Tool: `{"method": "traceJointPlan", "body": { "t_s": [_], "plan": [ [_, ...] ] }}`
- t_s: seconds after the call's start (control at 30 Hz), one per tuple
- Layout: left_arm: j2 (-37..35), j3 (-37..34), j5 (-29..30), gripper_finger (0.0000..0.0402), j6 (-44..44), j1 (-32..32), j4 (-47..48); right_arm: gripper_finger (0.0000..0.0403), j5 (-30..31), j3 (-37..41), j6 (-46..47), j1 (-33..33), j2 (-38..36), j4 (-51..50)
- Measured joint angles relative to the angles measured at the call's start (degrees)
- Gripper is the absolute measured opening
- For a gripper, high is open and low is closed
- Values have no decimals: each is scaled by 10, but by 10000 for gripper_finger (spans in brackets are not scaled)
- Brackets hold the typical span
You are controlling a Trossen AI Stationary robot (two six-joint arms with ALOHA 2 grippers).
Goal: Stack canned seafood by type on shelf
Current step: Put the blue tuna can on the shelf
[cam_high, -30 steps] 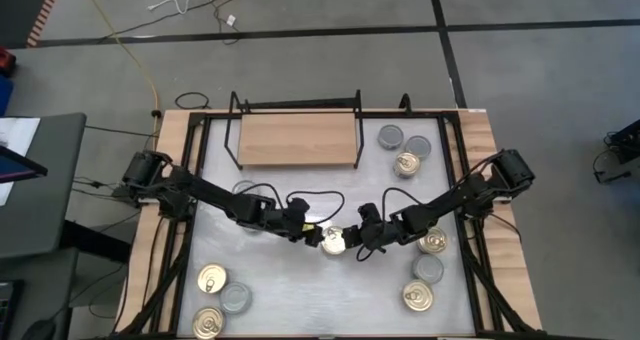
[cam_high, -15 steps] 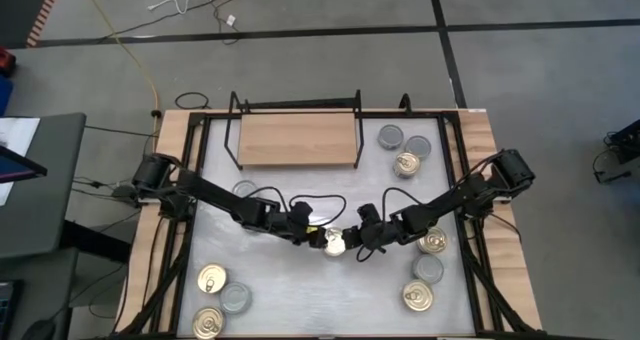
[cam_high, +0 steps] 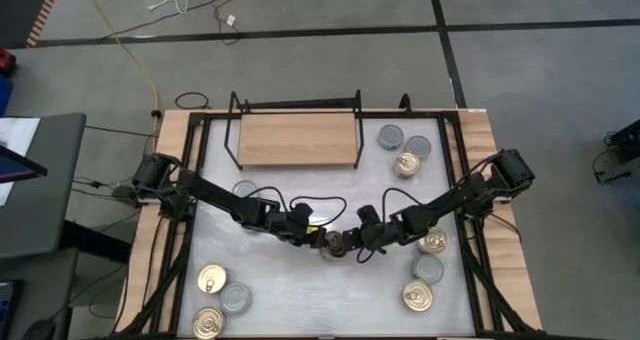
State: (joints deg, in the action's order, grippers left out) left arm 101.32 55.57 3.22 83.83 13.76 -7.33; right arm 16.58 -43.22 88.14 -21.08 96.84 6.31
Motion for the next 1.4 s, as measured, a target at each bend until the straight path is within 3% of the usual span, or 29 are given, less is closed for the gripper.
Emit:
{"method": "traceJointPlan", "body": {
  "t_s": [0.83, 1.17, 1.4],
  "plan": [
    [0, 0, 13, 259, 47, 10, -34, 27, 1, 0, -17, 1, 0, 0],
    [1, -40, 15, 259, 90, 17, -132, 27, 5, 1, -18, 1, 0, -1],
    [1, -47, 26, 259, 112, 23, -134, 27, 15, 1, -26, 1, 1, 0]
  ]
}}
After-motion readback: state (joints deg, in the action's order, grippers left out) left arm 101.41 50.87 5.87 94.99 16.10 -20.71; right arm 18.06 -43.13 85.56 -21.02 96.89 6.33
